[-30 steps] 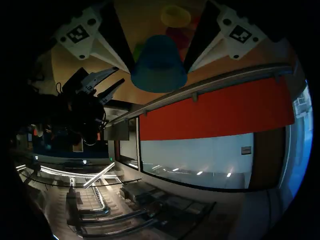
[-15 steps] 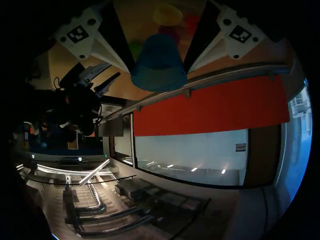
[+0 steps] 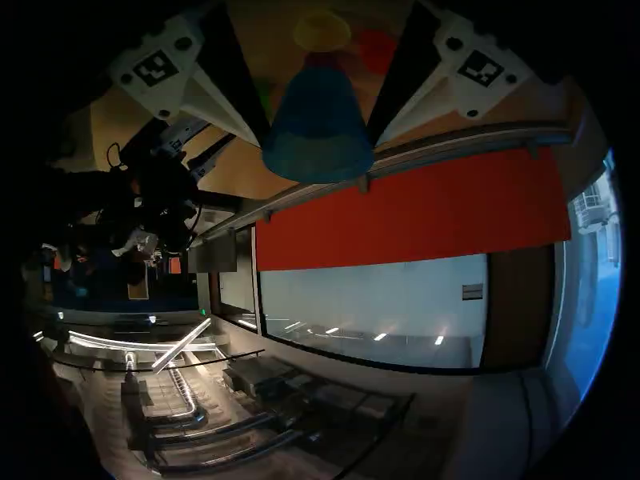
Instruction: Pour water
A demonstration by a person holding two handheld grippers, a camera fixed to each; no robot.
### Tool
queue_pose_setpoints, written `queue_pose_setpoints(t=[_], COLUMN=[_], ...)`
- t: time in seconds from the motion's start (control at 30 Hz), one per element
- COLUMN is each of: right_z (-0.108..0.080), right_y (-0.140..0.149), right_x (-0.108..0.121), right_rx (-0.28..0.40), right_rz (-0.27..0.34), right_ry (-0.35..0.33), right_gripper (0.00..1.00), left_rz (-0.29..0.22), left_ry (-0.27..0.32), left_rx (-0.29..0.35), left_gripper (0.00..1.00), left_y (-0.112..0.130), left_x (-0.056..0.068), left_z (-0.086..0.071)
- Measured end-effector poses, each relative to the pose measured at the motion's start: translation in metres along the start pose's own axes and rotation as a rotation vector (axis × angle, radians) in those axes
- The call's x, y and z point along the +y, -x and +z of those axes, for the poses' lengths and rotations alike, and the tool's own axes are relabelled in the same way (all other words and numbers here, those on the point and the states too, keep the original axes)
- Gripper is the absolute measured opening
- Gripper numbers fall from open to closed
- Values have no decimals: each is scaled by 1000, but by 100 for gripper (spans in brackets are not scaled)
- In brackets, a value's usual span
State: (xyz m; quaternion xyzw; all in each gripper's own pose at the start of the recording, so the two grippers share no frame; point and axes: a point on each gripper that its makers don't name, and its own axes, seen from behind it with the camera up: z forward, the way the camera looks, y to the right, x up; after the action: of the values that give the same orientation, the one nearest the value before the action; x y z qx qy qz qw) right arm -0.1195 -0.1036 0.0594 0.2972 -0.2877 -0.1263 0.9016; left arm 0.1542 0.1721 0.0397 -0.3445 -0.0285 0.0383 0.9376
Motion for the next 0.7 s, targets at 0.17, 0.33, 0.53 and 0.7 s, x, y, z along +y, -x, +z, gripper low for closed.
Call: queue_pose_setpoints(t=[0.17, 0.33, 0.53, 0.7], right_z=[13, 28, 42, 51], right_y=[4, 6, 4, 0], right_x=[2, 5, 6, 5], right_rx=[-9, -20, -20, -14], right_rz=[-1, -6, 4, 3], right_ry=[-1, 3, -2, -6], right_gripper=[99, 99, 100, 99], left_rz=[-3, -2, -3, -8], left_ry=[-11, -20, -36, -48], left_rx=[-5, -8, -15, -16], left_gripper=[85, 85, 85, 85], left_y=[2, 4, 7, 9], left_x=[-6, -10, -17, -23], left_z=[-2, -4, -7, -10])
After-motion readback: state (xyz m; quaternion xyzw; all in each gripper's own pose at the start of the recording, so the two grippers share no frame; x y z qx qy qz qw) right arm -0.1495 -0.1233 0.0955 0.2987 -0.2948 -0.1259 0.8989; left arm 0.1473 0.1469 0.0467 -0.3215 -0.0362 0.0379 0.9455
